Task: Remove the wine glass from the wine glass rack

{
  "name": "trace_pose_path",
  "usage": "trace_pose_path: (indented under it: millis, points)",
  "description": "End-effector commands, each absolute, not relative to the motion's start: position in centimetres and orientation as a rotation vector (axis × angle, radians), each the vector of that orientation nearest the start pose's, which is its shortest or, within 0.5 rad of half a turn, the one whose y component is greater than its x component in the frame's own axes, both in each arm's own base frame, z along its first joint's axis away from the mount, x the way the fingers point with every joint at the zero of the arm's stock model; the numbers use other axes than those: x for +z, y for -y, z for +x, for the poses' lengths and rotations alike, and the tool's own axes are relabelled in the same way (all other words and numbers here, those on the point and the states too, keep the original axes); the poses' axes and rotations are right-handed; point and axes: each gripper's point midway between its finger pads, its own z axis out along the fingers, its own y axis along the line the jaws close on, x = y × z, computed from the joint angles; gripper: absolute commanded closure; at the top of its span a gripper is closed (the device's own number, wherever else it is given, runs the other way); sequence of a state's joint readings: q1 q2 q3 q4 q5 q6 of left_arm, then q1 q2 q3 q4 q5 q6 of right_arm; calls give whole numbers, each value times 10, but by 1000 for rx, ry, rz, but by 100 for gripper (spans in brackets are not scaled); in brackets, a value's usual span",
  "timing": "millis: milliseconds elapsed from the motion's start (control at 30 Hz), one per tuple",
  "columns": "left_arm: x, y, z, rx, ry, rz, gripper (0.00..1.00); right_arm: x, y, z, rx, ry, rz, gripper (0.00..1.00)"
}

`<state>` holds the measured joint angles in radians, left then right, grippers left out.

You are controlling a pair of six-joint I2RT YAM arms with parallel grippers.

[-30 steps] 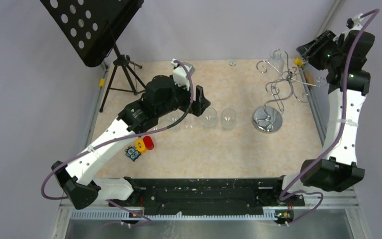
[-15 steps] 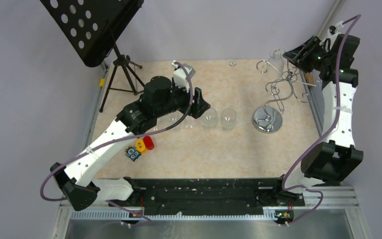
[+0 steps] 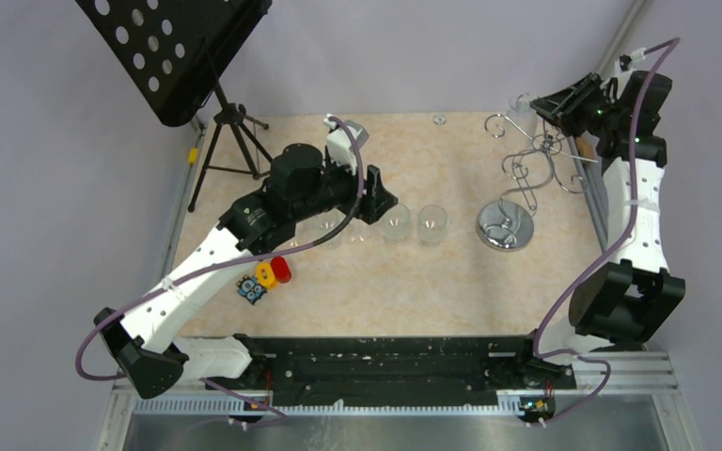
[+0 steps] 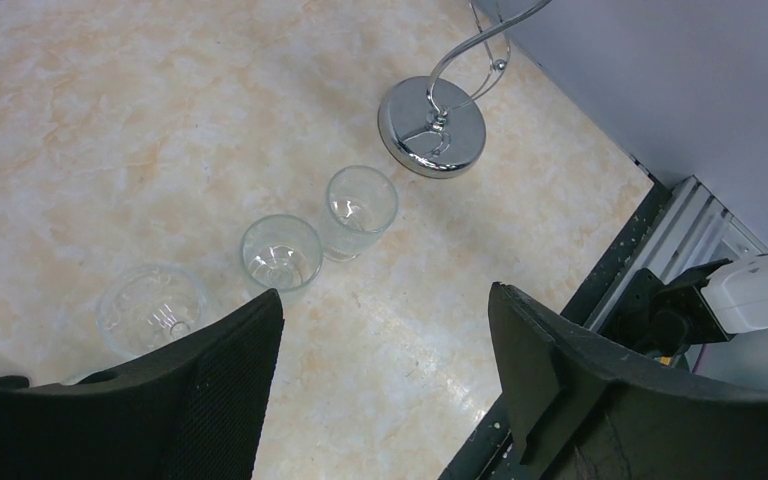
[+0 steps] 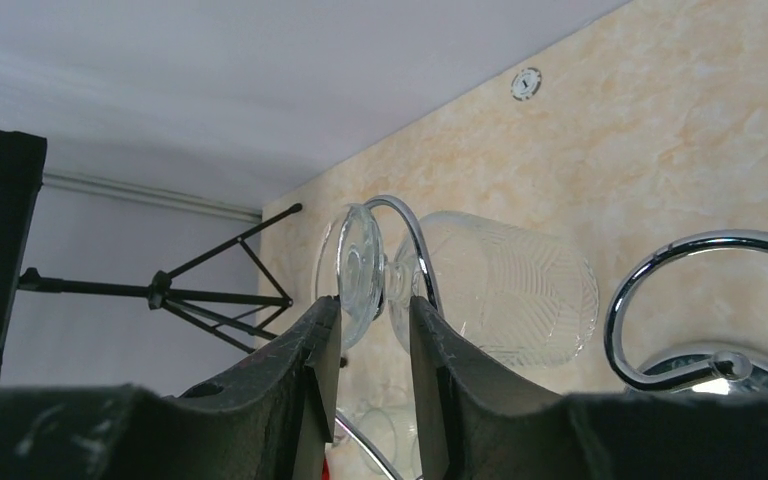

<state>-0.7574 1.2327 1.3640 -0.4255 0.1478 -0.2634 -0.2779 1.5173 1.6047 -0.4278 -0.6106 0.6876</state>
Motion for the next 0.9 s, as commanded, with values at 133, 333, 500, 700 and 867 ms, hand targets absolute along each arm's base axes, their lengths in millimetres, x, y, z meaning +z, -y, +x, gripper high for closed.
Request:
trace_pose_path:
  millis: [133, 333, 500, 700, 867]
  points:
    - [362, 292, 257, -859, -1793, 559, 17, 380, -5, 446, 913, -1789, 486, 69]
    - [363, 292, 257, -866, -1784, 557, 15, 381, -8, 450, 966, -1778, 503, 74]
    - [364, 291, 257, -869, -1776, 558, 10, 380, -8, 452, 976, -1781, 515, 75]
    - [367, 289, 255, -874, -1762, 558, 5, 377, -8, 454, 986, -1790, 535, 76]
    - [368, 289, 255, -872, -1760, 553, 5, 379, -9, 457, 1040, -1755, 566, 79]
